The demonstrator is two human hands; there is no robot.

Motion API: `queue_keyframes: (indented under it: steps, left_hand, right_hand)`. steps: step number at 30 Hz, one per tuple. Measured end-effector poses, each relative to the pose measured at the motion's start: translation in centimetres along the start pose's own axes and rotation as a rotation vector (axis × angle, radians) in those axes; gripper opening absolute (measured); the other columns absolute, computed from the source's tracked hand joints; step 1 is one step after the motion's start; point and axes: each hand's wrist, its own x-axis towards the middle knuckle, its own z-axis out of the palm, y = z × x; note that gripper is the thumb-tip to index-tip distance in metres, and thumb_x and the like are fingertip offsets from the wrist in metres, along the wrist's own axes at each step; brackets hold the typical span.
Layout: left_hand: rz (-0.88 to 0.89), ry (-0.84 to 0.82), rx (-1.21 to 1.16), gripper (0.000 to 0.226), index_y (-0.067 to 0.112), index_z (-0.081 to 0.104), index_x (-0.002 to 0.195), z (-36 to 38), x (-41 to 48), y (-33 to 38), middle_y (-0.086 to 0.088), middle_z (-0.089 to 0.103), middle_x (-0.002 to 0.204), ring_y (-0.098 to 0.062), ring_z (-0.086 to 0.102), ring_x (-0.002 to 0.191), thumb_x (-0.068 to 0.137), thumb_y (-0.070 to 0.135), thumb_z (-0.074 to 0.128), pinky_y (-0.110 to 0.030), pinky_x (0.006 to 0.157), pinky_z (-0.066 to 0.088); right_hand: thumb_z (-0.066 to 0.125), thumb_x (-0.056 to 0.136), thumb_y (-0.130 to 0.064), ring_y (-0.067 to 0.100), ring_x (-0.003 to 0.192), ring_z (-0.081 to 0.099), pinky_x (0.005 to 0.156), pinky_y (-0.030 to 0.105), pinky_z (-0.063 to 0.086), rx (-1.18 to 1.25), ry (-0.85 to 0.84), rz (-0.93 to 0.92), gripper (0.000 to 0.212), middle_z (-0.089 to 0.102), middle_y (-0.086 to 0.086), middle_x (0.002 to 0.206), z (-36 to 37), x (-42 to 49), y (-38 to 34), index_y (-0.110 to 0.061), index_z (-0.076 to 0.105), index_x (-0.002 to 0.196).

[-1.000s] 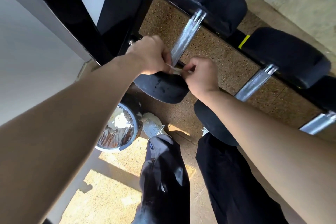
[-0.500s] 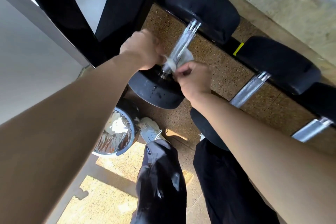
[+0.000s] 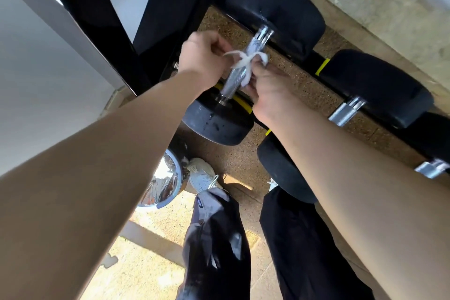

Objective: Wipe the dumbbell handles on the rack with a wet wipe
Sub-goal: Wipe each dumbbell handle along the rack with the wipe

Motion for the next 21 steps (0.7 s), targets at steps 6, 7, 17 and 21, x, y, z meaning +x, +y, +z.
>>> queue_keyframes:
  steps: [6, 7, 17, 21]
  left_hand:
    - [0.01, -0.132, 0.285, 0.019, 0.03, 0.068, 0.071, -0.5, -1.5, -1.0, 0.013, 0.061, 0.077, -0.009, 0.059, 0.072, 0.078, 0.035, 0.085, -0.019, 0.054, 0.038]
    - [0.001, -0.149, 0.337, 0.023, 0.032, 0.065, 0.068, -0.6, -1.8, -1.0, 0.013, 0.062, 0.077, -0.012, 0.061, 0.075, 0.078, 0.033, 0.085, -0.02, 0.055, 0.038]
    - [0.329, 0.007, 0.411, 0.031, 0.019, 0.074, 0.09, -0.1, -8.9, -1.4, -0.004, 0.062, 0.068, -0.03, 0.058, 0.071, 0.089, 0.025, 0.044, -0.032, 0.068, 0.038]
    - [0.35, 0.067, 0.147, 0.028, 0.019, 0.075, 0.107, -0.2, -12.1, -0.8, 0.003, 0.071, 0.086, -0.021, 0.062, 0.079, 0.098, 0.029, 0.051, -0.036, 0.073, 0.052]
  right_hand:
    - [0.073, 0.085, 0.002, 0.025, 0.084, 0.074, 0.086, 0.041, 0.061, -0.045, 0.029, 0.118, 0.01, 0.075, 0.014, 0.087, -0.8, -1.9, 0.6, -0.006, 0.074, 0.081]
    - [0.073, 0.082, 0.006, 0.026, 0.084, 0.074, 0.088, 0.042, 0.06, -0.106, 0.016, 0.097, 0.011, 0.076, 0.015, 0.088, -1.0, -1.9, 1.1, -0.005, 0.075, 0.084]
    - [0.058, 0.086, 0.012, 0.022, 0.089, 0.066, 0.088, 0.039, 0.057, -0.236, -0.37, -0.021, 0.018, 0.069, 0.018, 0.096, -3.3, -5.2, 0.4, -0.001, 0.069, 0.079]
    - [0.05, 0.094, -0.003, 0.019, 0.091, 0.069, 0.083, 0.031, 0.058, -0.123, -0.442, 0.042, 0.027, 0.073, 0.009, 0.087, -4.0, -7.2, -0.4, -0.007, 0.071, 0.077]
